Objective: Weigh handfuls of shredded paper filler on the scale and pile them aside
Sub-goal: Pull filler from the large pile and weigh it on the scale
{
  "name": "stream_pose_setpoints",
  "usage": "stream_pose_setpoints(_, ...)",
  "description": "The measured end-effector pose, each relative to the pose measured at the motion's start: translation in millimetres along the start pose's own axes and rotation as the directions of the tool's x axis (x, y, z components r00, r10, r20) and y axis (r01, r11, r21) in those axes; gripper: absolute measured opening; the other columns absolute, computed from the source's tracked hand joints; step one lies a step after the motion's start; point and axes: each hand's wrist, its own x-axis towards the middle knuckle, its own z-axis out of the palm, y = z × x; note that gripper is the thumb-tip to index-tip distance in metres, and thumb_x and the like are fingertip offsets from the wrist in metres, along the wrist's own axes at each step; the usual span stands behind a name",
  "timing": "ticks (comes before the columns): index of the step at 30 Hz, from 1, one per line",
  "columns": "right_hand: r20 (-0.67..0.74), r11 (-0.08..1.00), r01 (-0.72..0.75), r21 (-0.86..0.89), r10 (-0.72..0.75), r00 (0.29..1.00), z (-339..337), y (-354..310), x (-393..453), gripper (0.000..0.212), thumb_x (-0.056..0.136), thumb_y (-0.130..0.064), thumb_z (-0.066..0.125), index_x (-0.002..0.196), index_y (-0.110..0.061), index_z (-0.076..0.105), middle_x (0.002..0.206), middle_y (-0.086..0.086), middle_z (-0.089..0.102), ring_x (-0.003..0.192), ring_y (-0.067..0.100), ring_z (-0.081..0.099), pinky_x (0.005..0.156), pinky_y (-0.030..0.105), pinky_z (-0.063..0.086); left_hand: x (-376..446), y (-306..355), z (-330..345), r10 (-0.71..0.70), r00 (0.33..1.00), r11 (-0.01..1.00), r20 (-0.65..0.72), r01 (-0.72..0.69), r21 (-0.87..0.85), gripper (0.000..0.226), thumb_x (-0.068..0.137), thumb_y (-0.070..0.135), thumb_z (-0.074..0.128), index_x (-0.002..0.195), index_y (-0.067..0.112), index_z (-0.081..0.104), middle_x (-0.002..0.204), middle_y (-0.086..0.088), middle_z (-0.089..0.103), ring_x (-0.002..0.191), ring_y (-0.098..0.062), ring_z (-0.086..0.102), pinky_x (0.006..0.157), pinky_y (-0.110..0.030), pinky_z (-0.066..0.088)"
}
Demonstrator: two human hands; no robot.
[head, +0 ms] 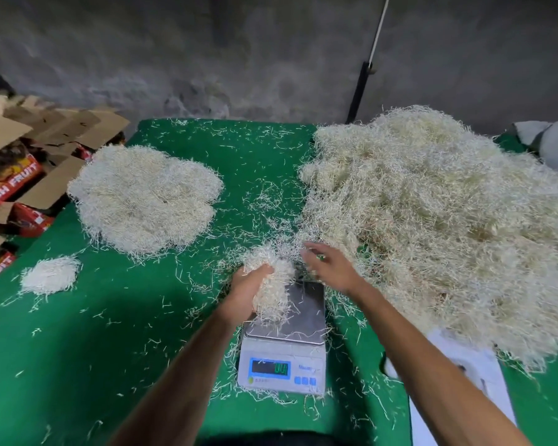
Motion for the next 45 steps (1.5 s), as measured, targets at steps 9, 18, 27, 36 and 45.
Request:
stream_pose_setpoints(9,0.028,0.957,0.157,-0.245,-0.155,0.988,45,13,-15,0.061,0.093,-0.011,0.067,0.147,-0.032,0.050,0.134,-0.005,0.054,0.117,0.016,0.055,0.095,0.032,0.054,0,-19,-31,0.093,0.991,0.994,0.099,-0.097,0.041,0.061,0.086,0.012,0.077,0.140,0.022,0.050,0.135,-0.017,0.057,0.108,-0.031,0.067,0.081,-0.043,0.062)
stream_pose_setpoints(18,-0.350,0.971,-0.012,0.241,0.099,0.932,55,49,-58,0.050,0.103,-0.042,0.056,0.151,-0.033,0.044,0.114,-0.026,0.054,0.093,-0.012,0.061,0.066,0.012,0.055,-26,-72,-82,0.445,0.895,0.830,-0.024,-0.403,0.385,0.041,0.098,0.034,0.065,0.131,0.011,0.056,0.111,-0.005,0.069,0.083,-0.015,0.074,0.061,-0.039,0.063)
stream_pose_setpoints(27,-0.294,0.890,-0.231,-0.394,0.116,0.949,126,149,-155,0.058,0.103,-0.006,0.046,0.160,-0.010,0.031,0.170,0.005,0.016,0.159,0.023,0.009,0.130,0.038,0.006,-31,-172,-125,0.393,0.910,0.471,0.127,-0.318,0.823,0.037,0.101,0.019,0.058,0.138,0.014,0.060,0.158,-0.009,0.038,0.146,-0.023,0.035,0.122,-0.043,0.027)
stream_pose_setpoints(36,-0.326,0.888,-0.249,-0.386,0.121,0.938,137,149,-164,0.060,0.101,-0.005,0.046,0.159,-0.009,0.032,0.170,0.006,0.020,0.158,0.024,0.010,0.130,0.039,0.006,-42,-198,-122,0.417,0.889,0.319,0.188,-0.337,0.886,0.053,0.105,0.017,0.048,0.156,0.020,0.035,0.168,-0.005,0.017,0.156,-0.023,0.013,0.126,-0.044,0.017)
stream_pose_setpoints(45,-0.375,0.909,-0.231,-0.347,0.092,0.922,145,151,-176,0.053,0.102,-0.007,0.050,0.154,-0.007,0.043,0.165,0.008,0.031,0.156,0.025,0.023,0.129,0.043,0.016,-40,-200,-123,0.413,0.893,0.320,0.178,-0.326,0.890,0.053,0.104,0.017,0.050,0.155,0.021,0.037,0.168,-0.002,0.017,0.156,-0.020,0.012,0.126,-0.041,0.015)
